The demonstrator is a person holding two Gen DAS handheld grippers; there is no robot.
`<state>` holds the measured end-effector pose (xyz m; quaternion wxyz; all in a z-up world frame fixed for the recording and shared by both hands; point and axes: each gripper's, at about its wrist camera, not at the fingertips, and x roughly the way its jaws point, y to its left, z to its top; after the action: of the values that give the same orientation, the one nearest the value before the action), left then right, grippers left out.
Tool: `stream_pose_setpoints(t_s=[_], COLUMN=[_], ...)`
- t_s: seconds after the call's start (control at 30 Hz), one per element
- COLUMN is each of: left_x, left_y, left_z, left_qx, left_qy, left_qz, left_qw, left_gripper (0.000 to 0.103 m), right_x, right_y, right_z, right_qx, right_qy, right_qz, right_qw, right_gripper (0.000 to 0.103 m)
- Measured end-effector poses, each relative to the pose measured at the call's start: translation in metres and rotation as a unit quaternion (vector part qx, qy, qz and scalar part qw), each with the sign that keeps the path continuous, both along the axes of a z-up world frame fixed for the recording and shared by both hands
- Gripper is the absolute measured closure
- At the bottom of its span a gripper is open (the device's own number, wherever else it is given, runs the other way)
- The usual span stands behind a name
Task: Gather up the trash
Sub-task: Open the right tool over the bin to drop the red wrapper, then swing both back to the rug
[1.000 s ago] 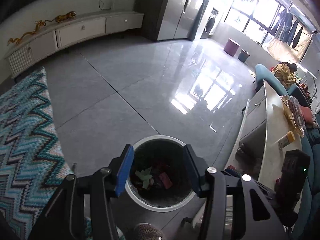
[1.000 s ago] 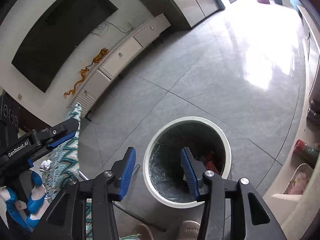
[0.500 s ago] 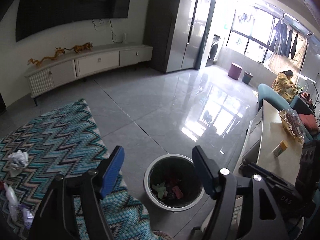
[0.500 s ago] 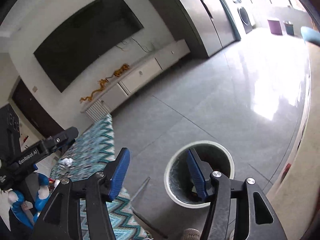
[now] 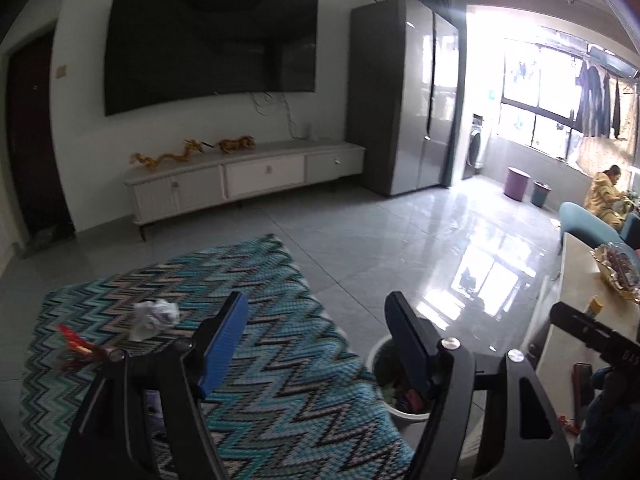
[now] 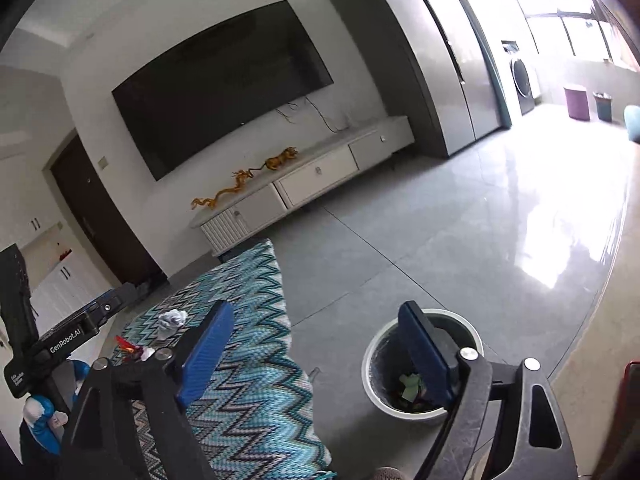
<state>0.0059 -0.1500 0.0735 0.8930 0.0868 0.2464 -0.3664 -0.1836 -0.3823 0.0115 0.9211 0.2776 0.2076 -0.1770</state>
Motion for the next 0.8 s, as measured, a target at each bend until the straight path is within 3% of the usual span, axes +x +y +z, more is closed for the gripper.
stream_pose_setpoints(t_s=[0.1,0.27,0.43,0.8], left_x=[-0.005,-0.011,-0.003,0.04], left_y=[0.024,0.065,0.103,0.177], left_z=[0.008,0.019,0.024,0.018], left_qx=[-0.001,-0.018,-0.032,-0.019], left_qy=[-0.029,-0.066,-0.088,-0.08], left_qz=[0.031,0.066,0.097,0.134], left_qw=[0.9991,0.9955,0.9909,0.9876], left_gripper=[0.024,0.024,0.024,0.024], right_x=[0.002,0.007,0.018,0.057], right_y=[0.011,0.033,0.058,0.113], right_z=[0.007,0.023,0.038,0.054], right_qx=[-0.012,-0.034,-0.052,-0.086], right_qy=[-0.004,-0.007,-0.012,-0.015], right_qz=[0.003,0.01,0.016,0.055], right_qw=[1.0,0.999,0.998,0.995], right_gripper=[0.008,0.0,0.0,0.0])
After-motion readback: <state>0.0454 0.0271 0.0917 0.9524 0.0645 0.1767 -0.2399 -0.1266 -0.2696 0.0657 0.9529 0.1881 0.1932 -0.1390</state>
